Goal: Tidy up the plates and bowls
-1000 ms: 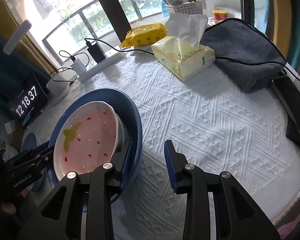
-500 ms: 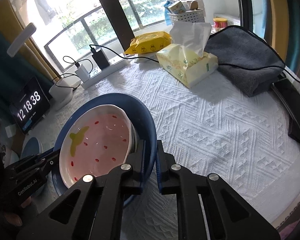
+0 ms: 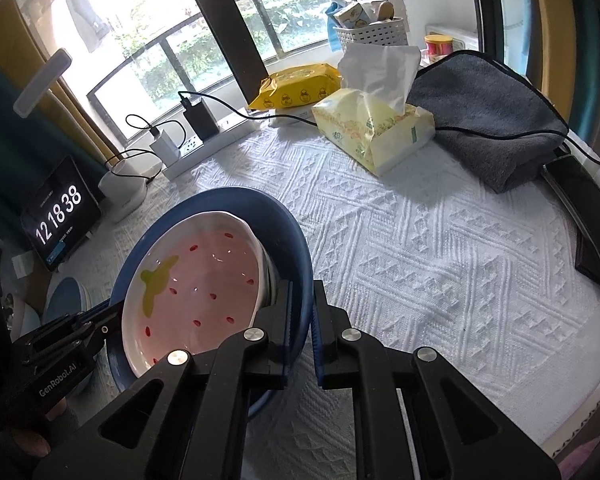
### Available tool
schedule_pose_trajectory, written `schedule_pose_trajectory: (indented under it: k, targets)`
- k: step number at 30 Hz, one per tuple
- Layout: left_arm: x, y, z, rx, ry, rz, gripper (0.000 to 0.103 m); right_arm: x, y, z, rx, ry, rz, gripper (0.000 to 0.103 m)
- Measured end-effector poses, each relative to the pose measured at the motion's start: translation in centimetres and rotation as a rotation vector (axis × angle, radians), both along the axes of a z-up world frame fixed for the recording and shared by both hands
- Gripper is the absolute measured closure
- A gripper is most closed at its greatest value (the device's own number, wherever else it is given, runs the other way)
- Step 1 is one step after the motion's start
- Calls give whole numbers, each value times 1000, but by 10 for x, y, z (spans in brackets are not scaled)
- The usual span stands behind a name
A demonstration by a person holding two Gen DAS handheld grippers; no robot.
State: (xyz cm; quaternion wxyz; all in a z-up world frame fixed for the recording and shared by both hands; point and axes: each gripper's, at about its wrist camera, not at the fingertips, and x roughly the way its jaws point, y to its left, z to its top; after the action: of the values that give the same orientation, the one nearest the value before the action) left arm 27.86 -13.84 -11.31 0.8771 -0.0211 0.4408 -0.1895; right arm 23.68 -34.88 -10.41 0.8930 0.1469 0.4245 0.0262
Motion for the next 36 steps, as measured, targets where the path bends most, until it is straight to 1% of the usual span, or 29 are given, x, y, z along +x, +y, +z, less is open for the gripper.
schedule_pose_trajectory:
  k: [7, 18, 26, 36]
  targets:
    - [-2, 3, 5, -16, -12, -2, 90, 0, 0, 8, -2, -11, -4, 92]
    - [-10, 18, 14, -28, -33, 19, 90, -1, 12, 18, -16, -25, 16, 91]
    - [-16, 38, 22, -47, -51, 49, 90, -2, 31, 28, -31, -42, 43, 91]
    - [-23, 71, 27, -69, -66, 98, 90, 0, 64, 37, -50, -54, 90, 91]
